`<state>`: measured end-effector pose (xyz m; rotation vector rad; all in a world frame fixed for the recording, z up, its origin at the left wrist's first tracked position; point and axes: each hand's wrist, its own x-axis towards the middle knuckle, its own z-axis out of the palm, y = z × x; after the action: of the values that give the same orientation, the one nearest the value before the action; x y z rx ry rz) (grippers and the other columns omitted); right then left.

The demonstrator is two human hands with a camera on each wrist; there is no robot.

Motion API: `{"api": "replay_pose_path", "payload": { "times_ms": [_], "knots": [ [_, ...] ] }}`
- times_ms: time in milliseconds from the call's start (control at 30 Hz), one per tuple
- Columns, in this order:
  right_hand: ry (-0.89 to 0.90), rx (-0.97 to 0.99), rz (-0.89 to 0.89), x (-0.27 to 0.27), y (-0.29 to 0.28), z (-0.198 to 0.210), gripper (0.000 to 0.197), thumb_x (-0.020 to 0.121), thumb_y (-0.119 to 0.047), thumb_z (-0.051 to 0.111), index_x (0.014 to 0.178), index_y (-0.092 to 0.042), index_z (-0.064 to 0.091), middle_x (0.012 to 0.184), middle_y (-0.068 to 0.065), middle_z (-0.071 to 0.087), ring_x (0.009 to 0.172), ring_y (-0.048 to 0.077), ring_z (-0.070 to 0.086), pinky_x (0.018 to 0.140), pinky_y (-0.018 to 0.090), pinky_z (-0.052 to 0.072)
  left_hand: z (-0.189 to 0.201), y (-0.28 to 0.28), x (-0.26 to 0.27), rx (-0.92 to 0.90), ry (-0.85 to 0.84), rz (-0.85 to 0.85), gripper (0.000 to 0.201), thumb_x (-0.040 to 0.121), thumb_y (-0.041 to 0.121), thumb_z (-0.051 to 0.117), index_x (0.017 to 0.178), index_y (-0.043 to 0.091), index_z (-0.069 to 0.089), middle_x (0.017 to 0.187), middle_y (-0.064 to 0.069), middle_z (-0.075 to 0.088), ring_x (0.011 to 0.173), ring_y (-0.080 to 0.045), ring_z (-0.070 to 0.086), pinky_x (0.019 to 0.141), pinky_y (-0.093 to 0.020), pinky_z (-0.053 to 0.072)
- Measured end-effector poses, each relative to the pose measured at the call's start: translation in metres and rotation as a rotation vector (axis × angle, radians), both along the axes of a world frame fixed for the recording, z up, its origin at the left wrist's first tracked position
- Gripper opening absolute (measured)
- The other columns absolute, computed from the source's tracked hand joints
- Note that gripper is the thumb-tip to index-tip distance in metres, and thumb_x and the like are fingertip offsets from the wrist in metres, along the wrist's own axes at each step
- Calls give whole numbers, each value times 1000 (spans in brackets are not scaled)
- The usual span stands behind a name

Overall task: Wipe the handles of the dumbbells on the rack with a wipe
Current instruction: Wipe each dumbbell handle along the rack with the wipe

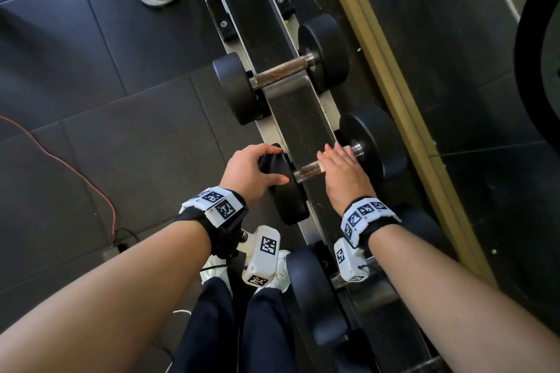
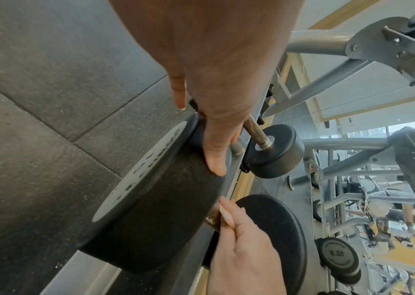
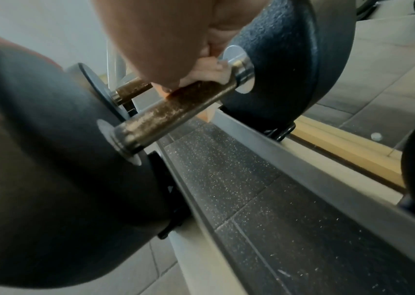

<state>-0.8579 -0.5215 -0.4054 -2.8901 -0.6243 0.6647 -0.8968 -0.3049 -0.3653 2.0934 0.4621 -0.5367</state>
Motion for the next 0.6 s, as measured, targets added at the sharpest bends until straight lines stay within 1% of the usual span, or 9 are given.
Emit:
{"api": "replay_pose_path", "payload": {
  "times_ms": [100,200,267,333,400,467,500,533,600],
  "knots": [
    [41,97,-42,-7,14,3,58,90,5,52,145,-13,46,152,5,45,147,21,29,124,34,12,1,1,2,24,19,-16,61,68,29,88,124,31,63,123,6,62,116,-15,53,94,-23,38],
    [143,135,92,-11,24,11,56,93,4,48,145,-14,46,153,5,44,146,19,31,122,30,15,2,0,3,36,27,-25,62,69,29,88,125,30,63,123,5,62,116,-15,54,94,-22,38],
    [144,120,141,-5,17,20,52,93,0,41,141,-16,49,150,4,46,142,19,38,120,35,28,2,0,2,31,32,-24,63,69,28,87,127,30,62,124,5,61,116,-14,54,93,-21,37],
    [68,62,97,6,2,27,48,92,-3,44,138,-16,51,148,3,48,138,19,44,114,35,37,1,0,2,26,34,-22,63,69,29,87,127,31,62,125,6,61,116,-14,54,93,-22,38],
    [34,-37,23,14,-13,32,54,94,-3,50,147,-13,41,155,5,40,145,18,34,119,35,30,0,1,2,26,38,-24,63,70,30,87,127,32,61,124,6,60,118,-15,53,96,-25,39],
    [48,-85,-20,12,-15,33,62,96,-1,47,154,-10,28,162,6,27,151,18,20,123,37,22,0,1,3,34,39,-23,62,69,30,87,126,32,62,122,7,60,117,-16,53,97,-28,41],
    [51,-65,-35,8,-11,33,64,95,1,47,154,-10,27,162,6,25,151,20,19,123,38,22,0,1,3,41,41,-25,62,68,31,88,125,33,62,121,7,60,117,-17,53,98,-29,41],
    [56,-23,-38,2,-4,33,64,93,4,47,152,-10,30,161,7,27,149,21,23,122,38,24,0,1,4,47,49,-27,62,68,31,88,124,33,62,120,7,61,117,-17,53,100,-31,43],
    [87,80,31,-13,10,32,64,90,9,47,149,-13,35,157,4,33,143,19,34,118,32,28,1,1,7,49,67,-23,62,66,31,89,122,33,63,120,6,64,116,-18,55,103,-37,45]
  ]
}}
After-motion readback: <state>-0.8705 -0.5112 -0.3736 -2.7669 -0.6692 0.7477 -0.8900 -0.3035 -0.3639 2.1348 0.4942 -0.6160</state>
